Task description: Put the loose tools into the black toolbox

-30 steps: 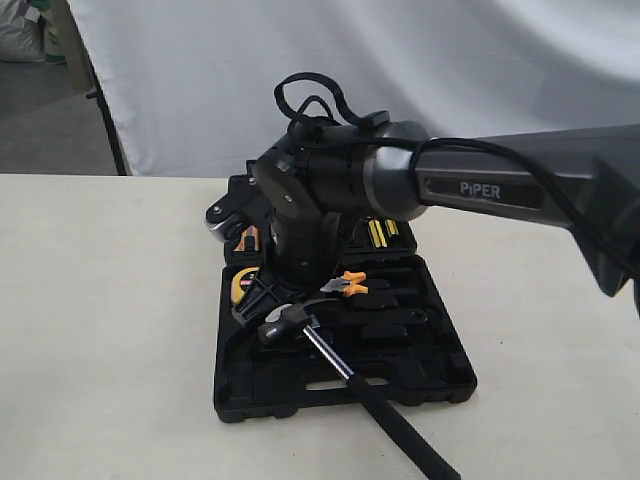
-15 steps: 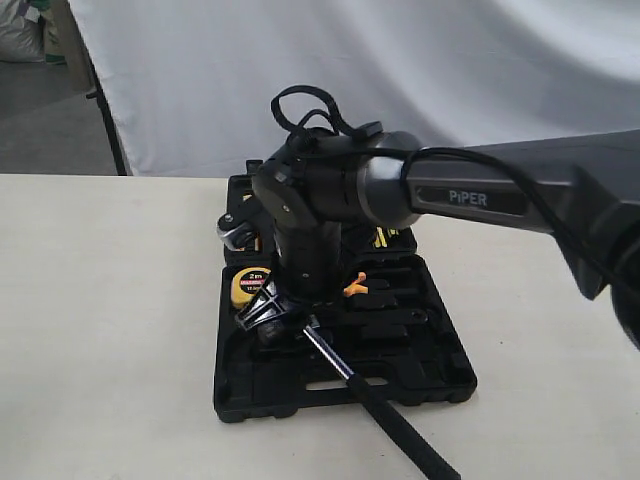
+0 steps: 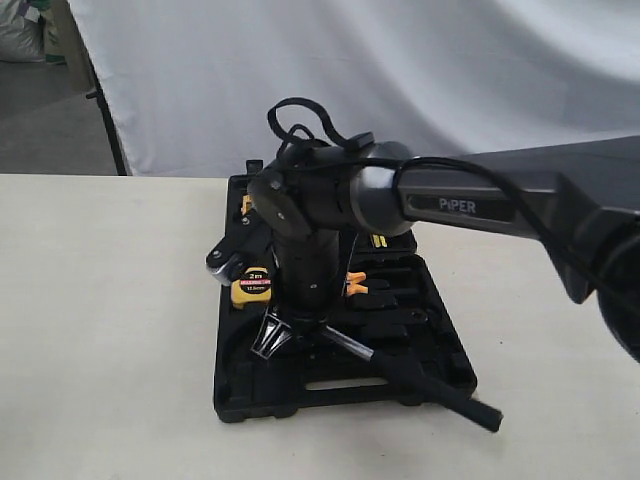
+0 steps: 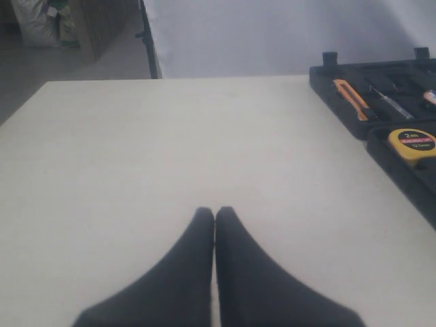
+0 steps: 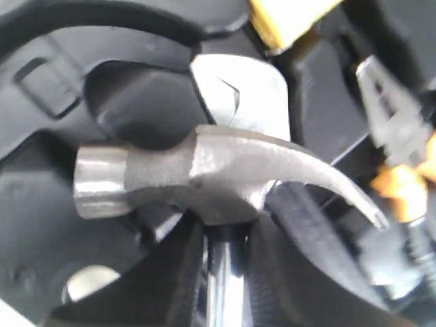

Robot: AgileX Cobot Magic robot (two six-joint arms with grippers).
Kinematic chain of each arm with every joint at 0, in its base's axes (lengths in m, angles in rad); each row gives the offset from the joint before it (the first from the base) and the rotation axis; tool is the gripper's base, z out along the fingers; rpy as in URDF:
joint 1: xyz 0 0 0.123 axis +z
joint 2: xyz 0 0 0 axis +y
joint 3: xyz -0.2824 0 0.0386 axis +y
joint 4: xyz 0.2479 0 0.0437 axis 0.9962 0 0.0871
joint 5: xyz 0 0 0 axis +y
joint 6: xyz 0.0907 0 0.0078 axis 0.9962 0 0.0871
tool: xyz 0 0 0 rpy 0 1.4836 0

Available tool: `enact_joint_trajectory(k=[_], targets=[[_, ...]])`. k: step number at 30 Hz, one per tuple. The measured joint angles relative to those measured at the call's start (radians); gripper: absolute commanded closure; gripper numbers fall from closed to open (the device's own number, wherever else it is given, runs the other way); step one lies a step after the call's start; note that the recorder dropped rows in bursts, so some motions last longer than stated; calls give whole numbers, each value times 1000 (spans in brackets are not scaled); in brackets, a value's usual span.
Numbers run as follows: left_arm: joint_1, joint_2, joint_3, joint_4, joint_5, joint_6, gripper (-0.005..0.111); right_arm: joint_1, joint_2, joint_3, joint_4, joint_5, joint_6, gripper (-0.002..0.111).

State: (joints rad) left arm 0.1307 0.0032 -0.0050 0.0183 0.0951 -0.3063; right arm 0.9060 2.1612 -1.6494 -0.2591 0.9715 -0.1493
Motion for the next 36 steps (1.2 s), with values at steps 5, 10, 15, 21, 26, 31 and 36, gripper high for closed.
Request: enact_joint_trajectory(k=[5,10,15,21,26,31,36], targets=[[0,0,0,0,0,0,106,2,-18,0,22,-2,-175,109],[0,0,0,0,0,0,106,5,-18,0,101,-30,-312,109],[0,0,0,0,0,0,106,30,-4,0,127,-46,-492,109],[0,0,0,0,0,0,106,66,19,0,131,-56,-640,109],[0,0,0,0,0,0,106,75,19,0,133,-71,-657,109],[0,0,0,0,0,0,106,75,21,0,133,-71,-659,109],[0,0,0,0,0,0,106,75,26,0,130,-71,-644,109]])
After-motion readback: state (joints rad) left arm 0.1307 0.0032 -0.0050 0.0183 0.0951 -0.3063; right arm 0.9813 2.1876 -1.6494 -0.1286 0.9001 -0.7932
